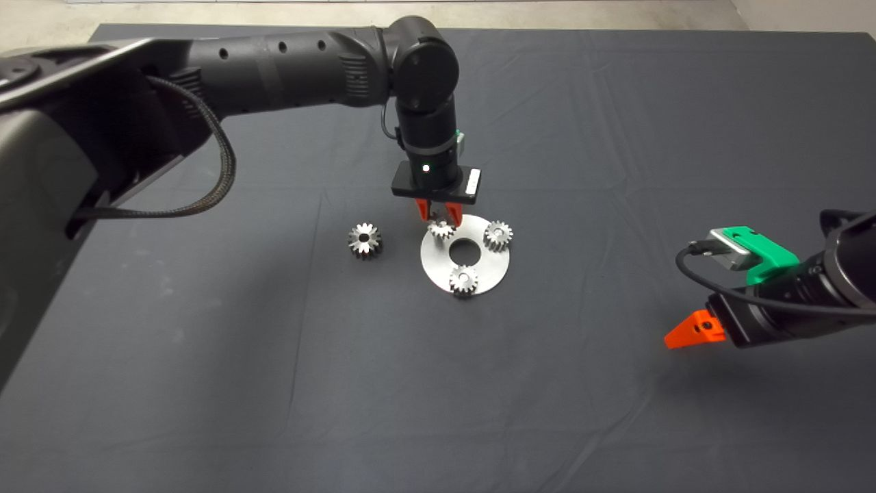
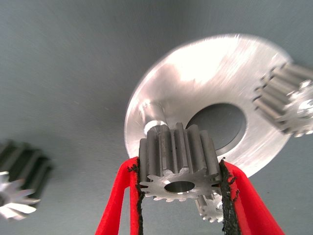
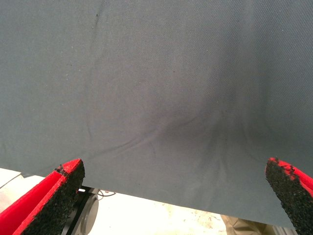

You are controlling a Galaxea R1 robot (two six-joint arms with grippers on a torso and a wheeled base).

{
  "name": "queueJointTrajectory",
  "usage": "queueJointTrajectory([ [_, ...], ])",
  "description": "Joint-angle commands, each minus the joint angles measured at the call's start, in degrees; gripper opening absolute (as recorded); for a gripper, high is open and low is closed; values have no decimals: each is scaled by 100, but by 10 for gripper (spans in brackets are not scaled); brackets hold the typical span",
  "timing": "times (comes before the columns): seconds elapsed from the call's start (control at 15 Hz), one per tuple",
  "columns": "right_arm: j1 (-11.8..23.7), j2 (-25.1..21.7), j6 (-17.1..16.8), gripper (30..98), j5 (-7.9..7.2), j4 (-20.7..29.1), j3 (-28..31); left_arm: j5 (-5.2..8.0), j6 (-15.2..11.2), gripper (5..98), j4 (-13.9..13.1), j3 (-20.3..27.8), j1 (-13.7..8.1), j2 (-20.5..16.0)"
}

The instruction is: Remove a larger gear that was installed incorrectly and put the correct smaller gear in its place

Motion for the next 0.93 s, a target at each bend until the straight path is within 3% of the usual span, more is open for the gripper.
queueJointTrajectory([
  [0.0,104,-20,-17,978,9,147,7,4,35,278,0,-10,-49,5],
  [0.87,104,6,-17,978,9,156,7,22,35,260,-9,17,-66,6],
])
